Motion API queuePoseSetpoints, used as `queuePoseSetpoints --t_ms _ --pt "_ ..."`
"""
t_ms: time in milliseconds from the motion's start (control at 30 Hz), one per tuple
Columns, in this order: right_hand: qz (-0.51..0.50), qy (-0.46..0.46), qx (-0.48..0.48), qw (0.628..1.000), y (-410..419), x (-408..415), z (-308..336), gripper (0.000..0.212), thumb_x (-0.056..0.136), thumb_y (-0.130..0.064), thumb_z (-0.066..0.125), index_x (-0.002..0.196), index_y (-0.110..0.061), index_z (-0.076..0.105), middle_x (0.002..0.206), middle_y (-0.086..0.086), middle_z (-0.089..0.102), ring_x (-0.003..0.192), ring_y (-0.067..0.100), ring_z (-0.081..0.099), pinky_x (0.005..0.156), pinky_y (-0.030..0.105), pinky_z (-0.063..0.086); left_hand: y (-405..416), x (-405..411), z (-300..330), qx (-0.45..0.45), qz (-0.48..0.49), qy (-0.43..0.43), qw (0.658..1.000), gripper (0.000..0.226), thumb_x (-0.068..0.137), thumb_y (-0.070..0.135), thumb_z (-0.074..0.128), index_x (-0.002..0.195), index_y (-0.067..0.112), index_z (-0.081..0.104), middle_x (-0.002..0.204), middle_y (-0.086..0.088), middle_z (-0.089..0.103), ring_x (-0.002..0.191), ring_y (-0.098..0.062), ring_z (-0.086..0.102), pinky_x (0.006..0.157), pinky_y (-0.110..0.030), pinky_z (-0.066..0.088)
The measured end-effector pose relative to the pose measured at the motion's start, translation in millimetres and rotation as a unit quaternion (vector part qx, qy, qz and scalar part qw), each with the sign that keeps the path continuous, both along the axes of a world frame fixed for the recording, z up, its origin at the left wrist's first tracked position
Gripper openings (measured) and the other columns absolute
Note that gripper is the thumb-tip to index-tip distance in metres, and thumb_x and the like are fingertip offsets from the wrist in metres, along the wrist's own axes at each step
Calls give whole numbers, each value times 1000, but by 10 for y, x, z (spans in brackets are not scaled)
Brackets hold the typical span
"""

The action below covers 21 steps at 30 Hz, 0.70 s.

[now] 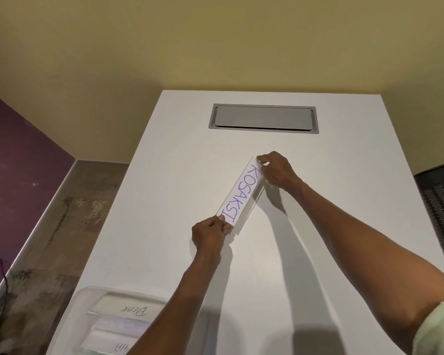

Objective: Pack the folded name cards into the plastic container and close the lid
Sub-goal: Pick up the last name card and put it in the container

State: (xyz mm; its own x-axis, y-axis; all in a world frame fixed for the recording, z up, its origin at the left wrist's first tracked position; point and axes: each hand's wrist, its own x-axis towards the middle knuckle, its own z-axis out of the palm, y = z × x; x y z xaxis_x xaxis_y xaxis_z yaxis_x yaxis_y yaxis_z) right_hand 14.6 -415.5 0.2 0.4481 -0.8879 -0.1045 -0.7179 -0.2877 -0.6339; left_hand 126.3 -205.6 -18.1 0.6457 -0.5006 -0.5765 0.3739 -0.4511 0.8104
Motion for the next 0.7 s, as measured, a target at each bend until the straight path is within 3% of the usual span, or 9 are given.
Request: queuePoseSetpoints --t_ms 100,200,333,400,433,467,533,567,700 --pt "34 53 -24 998 47 -94 101 10 75 8 51 79 13 59 89 30 62 88 42 58 76 45 48 61 -122 70 0 42 138 990 9 89 -1 63 88 -8 68 77 -18 67 50 -14 63 47 -16 53" --pt "47 88 -14 995 125 -131 132 11 72 9 52 62 3 55 71 23 58 73 36 54 62 33 40 126 -211 82 12 49 240 969 11 91 -7 57 96 -14 63 91 -25 66 56 -20 65 49 -19 57" --pt "27 98 31 994 171 -131 113 17 74 5 58 87 5 69 92 20 71 90 36 64 75 36 55 223 -282 21 41 35 339 939 11 90 -10 55 82 -12 61 70 -18 70 46 -20 67 47 -24 58" --pt "29 118 46 992 218 -97 98 11 72 7 56 67 0 63 73 17 64 75 36 57 60 33 49 251 -303 -18 56 35 369 927 9 91 -8 55 85 -12 62 78 -19 68 57 -23 68 48 -27 59" --pt "24 127 53 990 236 -72 86 19 70 8 54 56 -4 51 63 17 55 68 33 48 54 30 41 260 -310 -35 63 35 380 922 8 91 -8 55 88 -13 61 82 -20 67 64 -25 67 49 -28 59" --pt "24 134 53 989 249 -55 57 21 70 9 53 55 -3 45 63 23 51 66 31 43 54 28 37 266 -316 -54 70 35 388 918 7 91 -8 55 90 -13 61 85 -21 66 70 -25 66 49 -29 59" --pt "21 133 59 989 266 -26 14 5 72 9 53 70 8 57 83 28 65 73 39 58 60 28 42 270 -330 -101 80 33 398 913 7 91 -9 55 90 -12 61 86 -21 65 72 -25 64 47 -28 59" --pt "24 137 63 988 269 -11 -17 8 73 9 53 77 10 60 90 27 68 80 40 62 62 28 42 268 -332 -123 84 29 402 911 7 91 -8 55 90 -12 61 86 -21 64 71 -25 64 45 -27 58" --pt "34 154 35 987 290 43 -124 16 71 10 50 65 -5 49 70 15 51 67 26 42 60 26 35 246 -339 -185 99 21 397 912 8 92 -8 54 90 -12 61 87 -20 64 72 -25 63 42 -26 56"
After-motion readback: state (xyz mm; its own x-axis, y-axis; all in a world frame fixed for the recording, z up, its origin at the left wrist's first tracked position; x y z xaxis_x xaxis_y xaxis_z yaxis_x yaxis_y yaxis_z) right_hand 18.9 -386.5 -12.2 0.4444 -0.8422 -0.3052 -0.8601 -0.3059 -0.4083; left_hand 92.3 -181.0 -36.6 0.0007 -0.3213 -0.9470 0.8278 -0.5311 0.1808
